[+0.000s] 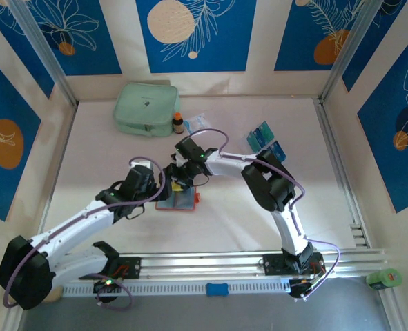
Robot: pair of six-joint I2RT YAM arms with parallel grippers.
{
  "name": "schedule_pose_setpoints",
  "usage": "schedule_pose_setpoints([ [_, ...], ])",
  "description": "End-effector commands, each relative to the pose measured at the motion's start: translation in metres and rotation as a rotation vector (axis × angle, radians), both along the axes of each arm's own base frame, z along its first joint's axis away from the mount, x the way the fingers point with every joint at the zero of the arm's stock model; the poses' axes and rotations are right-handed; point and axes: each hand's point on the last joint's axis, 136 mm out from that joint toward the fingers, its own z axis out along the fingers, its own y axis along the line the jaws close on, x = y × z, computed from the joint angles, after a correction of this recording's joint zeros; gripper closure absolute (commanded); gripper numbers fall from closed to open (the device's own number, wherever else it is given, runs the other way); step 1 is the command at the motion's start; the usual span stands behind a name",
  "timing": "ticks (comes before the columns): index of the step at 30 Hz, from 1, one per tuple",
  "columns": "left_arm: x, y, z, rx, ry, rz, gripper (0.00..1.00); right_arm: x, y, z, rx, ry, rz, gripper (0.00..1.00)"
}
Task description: Put the credit cards into the card holder
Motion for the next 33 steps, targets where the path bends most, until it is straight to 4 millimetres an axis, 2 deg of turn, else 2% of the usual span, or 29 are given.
schedule_pose_setpoints([
  [1,0.004,0.004,-0.008,0.005,0.004,0.03,0.0,0.004,-0.009,0.035,0.051,-0.032,-0.017,0.43],
  [7,0.01,-0.003,-0.019,0.011,0.03,0.023,0.0,0.004,-0.043,0.043,-0.01,-0.07,-0.062,0.43],
  [15,0.019,-0.012,-0.028,0.019,0.06,0.007,0.0,-0.016,-0.109,0.019,-0.304,-0.138,-0.06,0.43],
  [18,0.022,-0.011,-0.031,0.044,0.076,0.013,0.0,-0.024,-0.124,0.008,-0.39,-0.153,-0.045,0.43],
  [21,0.024,-0.011,-0.032,0.064,0.088,0.015,0.0,-0.03,-0.128,-0.001,-0.422,-0.147,-0.026,0.44],
  [28,0.028,-0.01,-0.029,0.084,0.089,0.025,0.0,-0.038,-0.119,-0.017,-0.441,-0.13,0.018,0.48],
  [31,0.03,-0.009,-0.027,0.09,0.086,0.026,0.0,-0.04,-0.12,-0.023,-0.454,-0.121,0.026,0.55],
  [33,0.03,-0.01,-0.026,0.092,0.085,0.022,0.0,-0.04,-0.123,-0.025,-0.465,-0.119,0.025,0.63],
])
